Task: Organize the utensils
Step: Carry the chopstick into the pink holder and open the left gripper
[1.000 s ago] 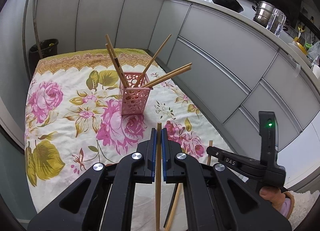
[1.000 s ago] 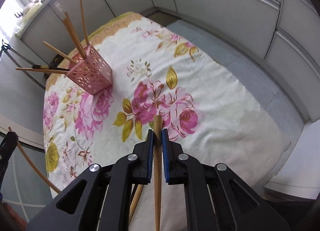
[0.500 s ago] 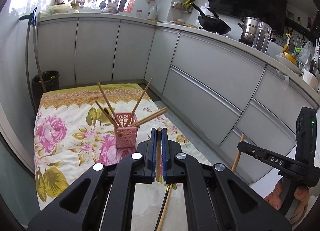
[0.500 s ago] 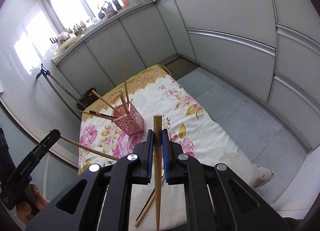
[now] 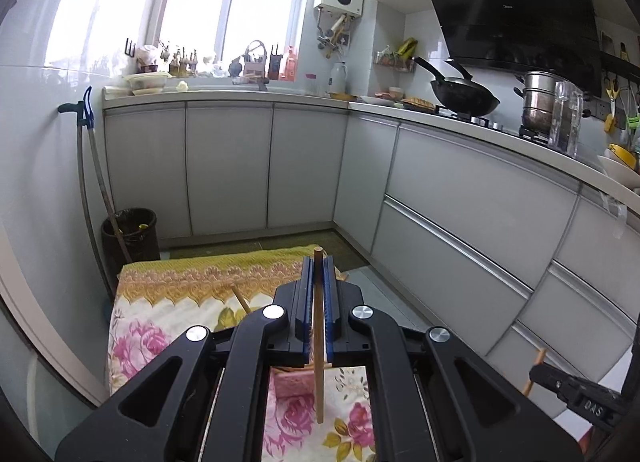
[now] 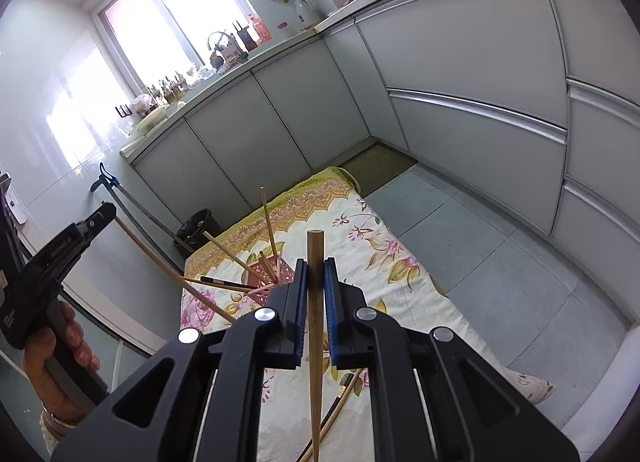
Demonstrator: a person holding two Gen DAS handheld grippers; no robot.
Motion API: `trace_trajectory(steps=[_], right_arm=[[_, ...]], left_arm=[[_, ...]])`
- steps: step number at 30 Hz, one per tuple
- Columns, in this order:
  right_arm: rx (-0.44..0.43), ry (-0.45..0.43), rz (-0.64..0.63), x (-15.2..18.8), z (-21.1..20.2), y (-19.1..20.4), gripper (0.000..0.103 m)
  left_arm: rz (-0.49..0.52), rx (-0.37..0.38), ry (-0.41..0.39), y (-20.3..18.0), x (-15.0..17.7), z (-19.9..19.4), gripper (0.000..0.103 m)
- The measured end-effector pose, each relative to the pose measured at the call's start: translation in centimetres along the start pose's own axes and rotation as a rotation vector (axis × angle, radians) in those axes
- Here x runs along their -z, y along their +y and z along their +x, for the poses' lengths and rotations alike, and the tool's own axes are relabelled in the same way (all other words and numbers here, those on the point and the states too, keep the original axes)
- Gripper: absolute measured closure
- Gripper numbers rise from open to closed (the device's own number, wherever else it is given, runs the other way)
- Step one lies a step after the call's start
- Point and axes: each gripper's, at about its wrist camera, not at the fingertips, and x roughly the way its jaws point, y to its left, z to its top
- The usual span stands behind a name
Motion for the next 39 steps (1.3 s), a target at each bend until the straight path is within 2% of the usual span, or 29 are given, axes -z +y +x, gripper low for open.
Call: trace_trajectory(steps=[5, 9, 13, 18, 23, 27, 30, 35, 39], right_arm=[[0.011, 0.007, 0.001, -0.6, 1.2, -0.9, 0.094], [0.022, 0.014, 0.006, -0.9, 2.2, -1.4, 0.094], [0.03, 0.018, 0.0, -1.0, 2.9, -1.4, 0.094], [0.019, 0.02, -0.006, -1.0, 3.3, -1.0, 0.094], [-0.01, 0.014, -0.021, -1.3, 3.0, 0.4, 0.094], [-0.052, -0.01, -0.041, -1.9, 2.3, 2.5, 0.094], [-0.08, -0.033, -0.062, -2.6, 2.0, 4.6, 0.094], [-0.128, -0.085, -0.071, -4.5, 2.4, 7.9, 0.094], [-0.148, -0.148, -0.09, -6.6, 3.0, 11.1, 0.094]], left_arm=[[-0.008, -0.052, -0.014, 0.3, -1.5, 3.6, 0.099], [0.012, -0.094, -0.002, 0.2, -1.4, 6.9, 0.099], [0.014, -0.129, 0.043, 0.6, -0.1, 10.4, 0.099], [-0.003, -0.118, 0.142, 1.3, 2.7, 13.1, 0.097], [-0.042, -0.091, 0.141, 2.2, 3.9, 10.5, 0.095], [-0.066, -0.063, 0.099, 2.3, 3.9, 6.5, 0.087], [-0.094, -0.046, 0.096, 2.6, 4.4, 3.7, 0.08], [-0.113, -0.079, 0.089, 3.6, 6.4, 0.2, 0.08], [-0.167, -0.096, 0.102, 5.6, 8.2, -1.0, 0.08]])
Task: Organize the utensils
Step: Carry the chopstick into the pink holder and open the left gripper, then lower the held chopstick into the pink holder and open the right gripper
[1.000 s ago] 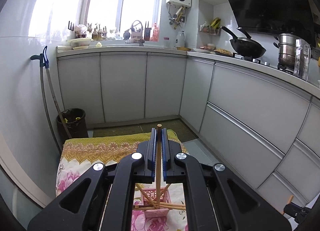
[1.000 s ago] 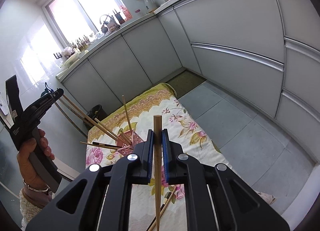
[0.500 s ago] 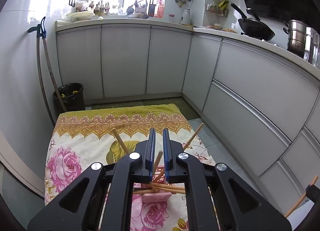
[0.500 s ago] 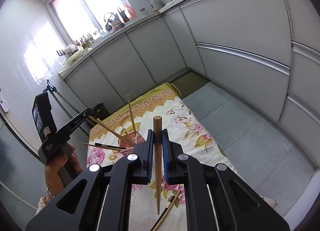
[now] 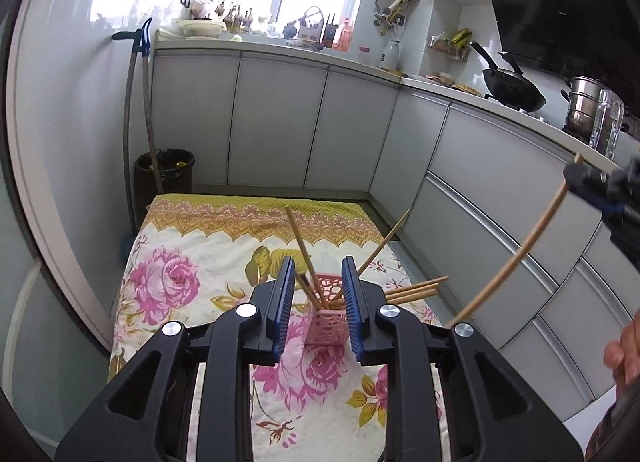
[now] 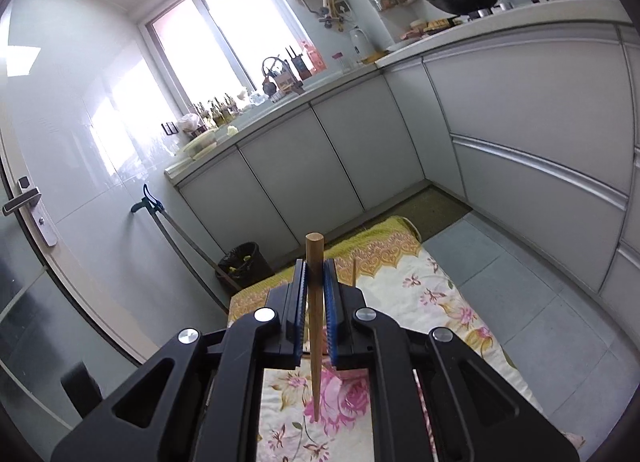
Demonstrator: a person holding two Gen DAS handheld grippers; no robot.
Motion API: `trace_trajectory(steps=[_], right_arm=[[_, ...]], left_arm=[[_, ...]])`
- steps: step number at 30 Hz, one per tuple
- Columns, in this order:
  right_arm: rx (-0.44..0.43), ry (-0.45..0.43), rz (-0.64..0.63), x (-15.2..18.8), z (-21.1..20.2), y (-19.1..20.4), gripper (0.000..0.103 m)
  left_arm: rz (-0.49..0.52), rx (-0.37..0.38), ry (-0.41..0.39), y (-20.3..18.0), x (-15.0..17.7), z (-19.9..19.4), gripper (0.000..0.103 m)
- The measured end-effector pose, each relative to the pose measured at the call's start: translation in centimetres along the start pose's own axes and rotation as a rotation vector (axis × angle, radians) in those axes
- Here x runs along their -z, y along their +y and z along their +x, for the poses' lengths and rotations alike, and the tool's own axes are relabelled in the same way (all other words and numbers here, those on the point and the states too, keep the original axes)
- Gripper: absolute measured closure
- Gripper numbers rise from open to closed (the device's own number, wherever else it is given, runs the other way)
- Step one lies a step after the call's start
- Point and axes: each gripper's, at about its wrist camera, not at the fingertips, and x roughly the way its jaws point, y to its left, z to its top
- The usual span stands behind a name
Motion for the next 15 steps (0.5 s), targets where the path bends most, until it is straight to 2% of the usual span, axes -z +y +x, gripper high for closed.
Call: trace_trajectory(steps=[3, 7, 12, 15], right_arm=[[0.014, -0.046, -0.022, -1.4, 2.1, 1.8, 0.094], [0.06, -0.102, -0.038, -1.3, 5.7, 2.7, 0.094], [0.121, -0.077, -0.019, 1.2, 11.4, 1.4, 0.094], [0.175, -0.08, -0.061, 3.3, 13.5, 0.9, 0.094]], left_arm=[[-0.029, 0.0, 0.015, 1.3, 0.5, 0.2, 0.08], [-0.052, -0.004, 0.014, 2.8, 0.7, 0.3, 0.08], [-0.075, -0.013, 0.024, 4.2, 0.9, 0.7, 0.08], [-0.089, -0.014, 0.039, 5.0, 1.2, 1.1, 0.08]])
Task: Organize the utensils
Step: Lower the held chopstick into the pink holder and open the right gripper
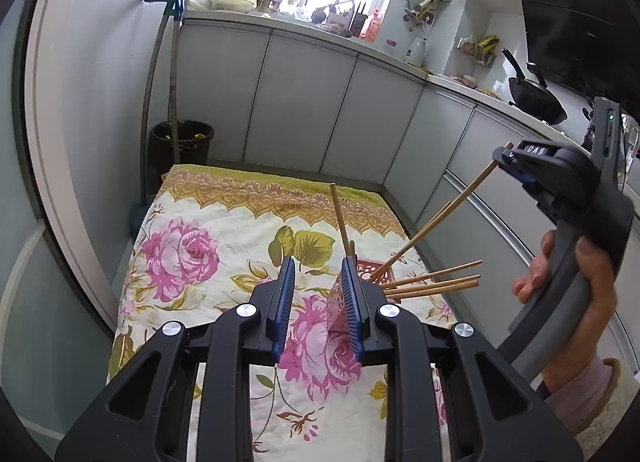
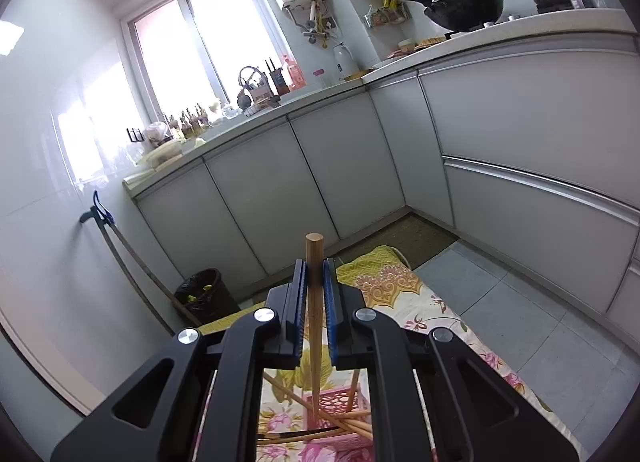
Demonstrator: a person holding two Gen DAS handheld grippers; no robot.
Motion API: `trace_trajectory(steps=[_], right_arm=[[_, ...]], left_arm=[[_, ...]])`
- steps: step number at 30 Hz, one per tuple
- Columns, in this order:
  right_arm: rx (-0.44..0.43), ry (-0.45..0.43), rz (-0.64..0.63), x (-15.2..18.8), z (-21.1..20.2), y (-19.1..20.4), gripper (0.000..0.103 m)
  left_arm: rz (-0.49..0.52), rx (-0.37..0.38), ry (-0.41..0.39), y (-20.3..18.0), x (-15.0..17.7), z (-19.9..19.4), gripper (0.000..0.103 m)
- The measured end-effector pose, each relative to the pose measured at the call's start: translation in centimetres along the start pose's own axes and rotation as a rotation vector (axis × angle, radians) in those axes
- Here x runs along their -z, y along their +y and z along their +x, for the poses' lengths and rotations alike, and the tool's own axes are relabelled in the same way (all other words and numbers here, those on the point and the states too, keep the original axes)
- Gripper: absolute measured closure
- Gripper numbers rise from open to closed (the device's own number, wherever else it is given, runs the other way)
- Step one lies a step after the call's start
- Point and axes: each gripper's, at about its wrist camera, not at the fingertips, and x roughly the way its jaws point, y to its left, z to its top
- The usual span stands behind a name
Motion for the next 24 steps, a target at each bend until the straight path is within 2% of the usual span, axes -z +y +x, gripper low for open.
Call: trace_trajectory(steps=[7, 8, 9, 11, 13, 18, 21, 24], right_arm=[[0.012, 0.016, -0.067, 2.6, 1.8, 0.7, 0.093], [0.006, 0.016, -0.067, 2.6, 1.6, 0.7, 0.086], [-0.004, 0.011, -0.063, 2.7, 1.4, 0.8, 0.064], [-0.02, -0.016, -0.047, 2.6, 0.4, 0.6, 0.042], [-0.034, -0.038, -0.046, 2.3, -0.8, 0.5, 0.039], [-0.092, -0.104, -0.001, 2.2, -5.8, -1.0, 0.013], [-0.112, -0.141, 0.014, 2.9, -9.5, -2.7, 0.007], [-0.09, -0.143, 0.007, 4.0, -12.5, -4.7, 0.007]], left_arm=[[-0.02, 0.002, 0.034, 0.6, 0.3, 0.9, 0.078], [-0.019, 0.0, 0.036, 0.6, 0.4, 1.0, 0.077], [-0.017, -0.002, 0.039, 0.5, 0.5, 1.0, 0.076], [-0.014, -0.005, 0.043, 0.5, 0.6, 1.1, 0.076], [0.0, -0.015, 0.046, 0.2, 0.7, 1.1, 0.074], [0.03, -0.016, 0.058, -0.6, 1.0, 1.0, 0.07], [0.049, -0.017, 0.057, -1.2, 1.3, 0.6, 0.066], [0.071, -0.019, 0.062, -1.9, 1.7, 0.3, 0.059]])
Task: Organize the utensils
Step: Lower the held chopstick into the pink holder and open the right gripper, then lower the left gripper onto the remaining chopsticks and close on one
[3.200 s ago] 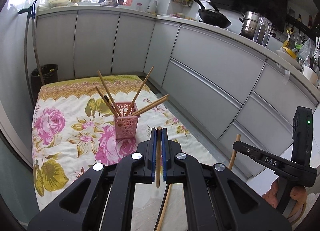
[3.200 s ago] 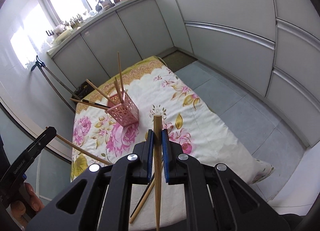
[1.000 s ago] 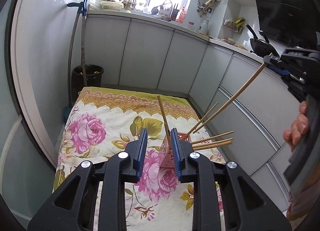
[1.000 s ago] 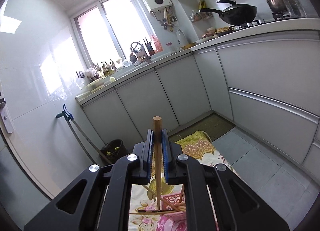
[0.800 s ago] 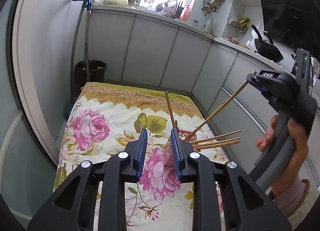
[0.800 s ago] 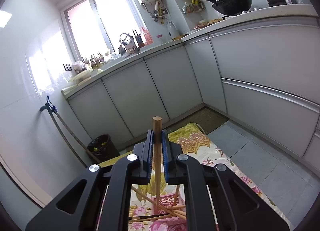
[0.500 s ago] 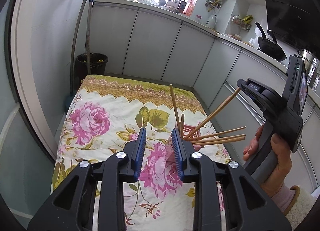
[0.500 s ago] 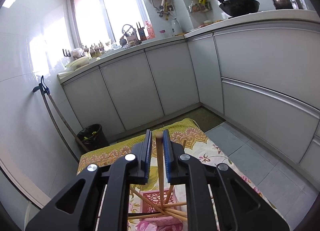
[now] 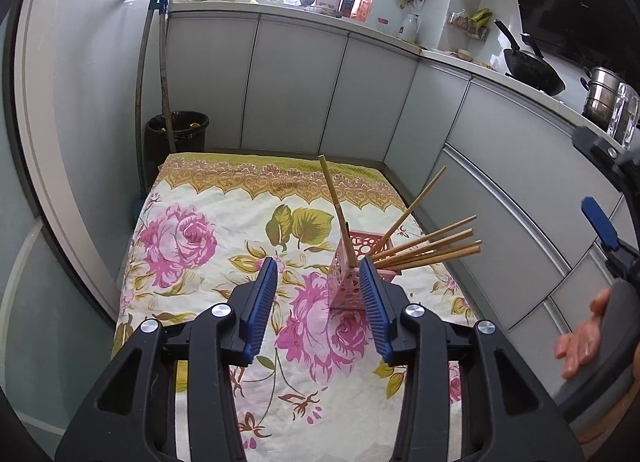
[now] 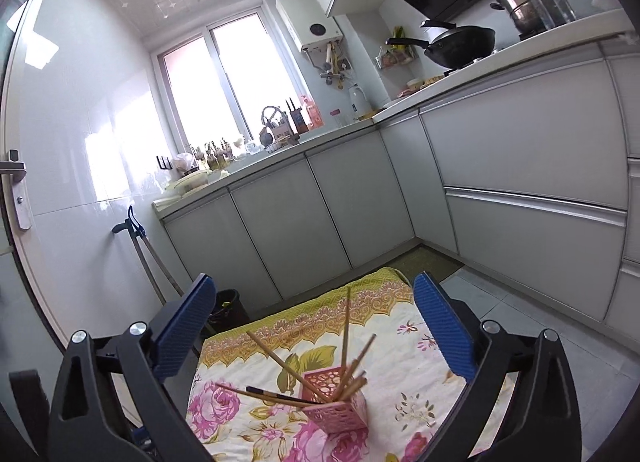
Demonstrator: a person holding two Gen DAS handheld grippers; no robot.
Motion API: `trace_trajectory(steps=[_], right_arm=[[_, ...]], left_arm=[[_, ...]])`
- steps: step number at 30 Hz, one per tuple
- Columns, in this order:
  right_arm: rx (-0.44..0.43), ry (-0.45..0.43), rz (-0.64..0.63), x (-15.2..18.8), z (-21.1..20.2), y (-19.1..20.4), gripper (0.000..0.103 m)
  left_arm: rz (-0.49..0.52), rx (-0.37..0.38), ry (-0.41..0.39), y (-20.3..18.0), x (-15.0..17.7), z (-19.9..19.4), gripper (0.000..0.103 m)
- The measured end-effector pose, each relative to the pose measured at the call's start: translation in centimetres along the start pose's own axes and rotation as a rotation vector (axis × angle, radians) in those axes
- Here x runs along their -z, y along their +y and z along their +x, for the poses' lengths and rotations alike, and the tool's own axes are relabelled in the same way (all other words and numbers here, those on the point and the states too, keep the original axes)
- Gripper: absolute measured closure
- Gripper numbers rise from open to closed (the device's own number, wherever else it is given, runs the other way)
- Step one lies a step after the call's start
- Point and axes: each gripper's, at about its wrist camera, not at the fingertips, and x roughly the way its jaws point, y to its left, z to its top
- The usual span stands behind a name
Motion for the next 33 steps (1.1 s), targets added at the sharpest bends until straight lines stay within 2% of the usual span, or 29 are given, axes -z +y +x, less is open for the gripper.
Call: trace_trajectory(steps=[4, 7, 9, 10, 11, 15, 17, 21, 25, 28, 31, 33], right_arm=[[0.077, 0.067, -0.024, 1.6, -2.9, -2.8, 0.007], [0.146, 0.165, -0.052, 3.2, -4.0, -5.0, 0.007], [0.192, 0.232, -0.071, 4.4, -4.8, -6.5, 0.007], [0.218, 0.27, -0.069, 5.1, -5.2, -7.5, 0.007], [0.233, 0.314, -0.051, 5.8, -5.4, -8.5, 0.007], [0.278, 0.514, 0.104, 8.9, -5.6, -13.0, 0.007], [0.301, 0.598, 0.162, 10.4, -5.4, -14.7, 0.007], [0.284, 0.752, 0.264, 12.9, -4.5, -16.7, 0.007], [0.277, 0.801, 0.276, 13.7, -4.5, -17.3, 0.007], [0.27, 0.812, 0.258, 13.8, -4.5, -17.4, 0.007], [0.262, 0.826, 0.262, 13.8, -4.5, -17.9, 0.007], [0.252, 0.835, 0.274, 13.8, -4.6, -18.2, 0.007]], left_arm=[[0.036, 0.001, 0.007, -1.2, 0.7, -0.4, 0.054], [0.067, -0.001, 0.016, -2.2, 1.3, -0.5, 0.048], [0.087, -0.003, 0.025, -2.9, 1.9, -0.4, 0.03], [0.102, -0.003, 0.036, -3.3, 2.3, -0.2, 0.026], [0.121, 0.002, 0.054, -3.9, 2.6, 0.1, 0.021], [0.22, 0.05, 0.195, -6.4, 5.0, 2.6, 0.014], [0.259, 0.077, 0.27, -7.5, 6.6, 4.1, 0.013], [0.325, 0.111, 0.431, -9.5, 9.6, 7.4, 0.011], [0.378, 0.106, 0.532, -11.1, 11.5, 10.1, 0.011], [0.36, 0.115, 0.617, -11.4, 12.3, 12.3, 0.012], [0.329, 0.101, 0.72, -11.5, 13.2, 14.6, 0.02], [0.335, 0.081, 0.759, -11.7, 13.5, 15.6, 0.03]])
